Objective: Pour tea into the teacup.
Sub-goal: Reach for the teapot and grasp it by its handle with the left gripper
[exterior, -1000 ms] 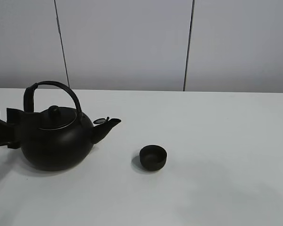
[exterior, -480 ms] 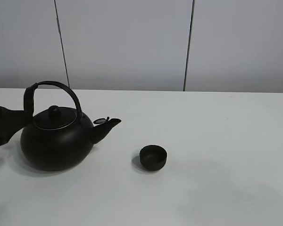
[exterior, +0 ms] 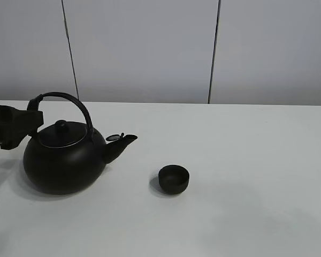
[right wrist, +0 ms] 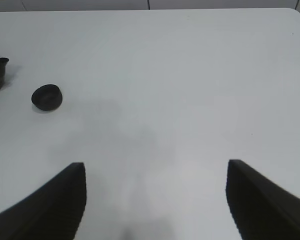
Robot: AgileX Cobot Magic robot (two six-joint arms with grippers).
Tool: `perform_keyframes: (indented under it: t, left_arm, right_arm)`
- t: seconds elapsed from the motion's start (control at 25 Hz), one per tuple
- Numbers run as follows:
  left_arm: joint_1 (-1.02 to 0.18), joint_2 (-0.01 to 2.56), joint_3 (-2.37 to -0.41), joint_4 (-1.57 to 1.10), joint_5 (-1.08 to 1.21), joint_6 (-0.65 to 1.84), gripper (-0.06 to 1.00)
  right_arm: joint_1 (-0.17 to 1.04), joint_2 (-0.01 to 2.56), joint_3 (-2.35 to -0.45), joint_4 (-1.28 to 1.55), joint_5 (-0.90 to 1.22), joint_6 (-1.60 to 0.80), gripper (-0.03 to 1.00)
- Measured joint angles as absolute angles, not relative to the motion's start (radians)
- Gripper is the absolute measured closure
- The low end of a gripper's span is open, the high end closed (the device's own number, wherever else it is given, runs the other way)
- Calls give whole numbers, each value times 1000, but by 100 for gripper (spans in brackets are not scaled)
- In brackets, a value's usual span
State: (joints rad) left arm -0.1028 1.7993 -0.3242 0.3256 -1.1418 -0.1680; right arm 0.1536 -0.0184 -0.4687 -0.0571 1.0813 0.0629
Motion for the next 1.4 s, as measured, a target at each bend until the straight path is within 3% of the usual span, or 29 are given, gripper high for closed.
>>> perform_keyframes:
  t: [0.88,1.16,1.4]
  left_arm:
    - [-102,1919,-444,352,-1151,-172,28]
    - [-102,1919,-445,354,-1151,-160,39]
    - [-102,1919,-452,391,-1151,-81,41]
  right_arm:
    - [154,-18,-469,-56,1082,63,43]
    - [154,-18,-469,-56,1082,63,43]
    - [154,-18,-469,-56,1082,63,43]
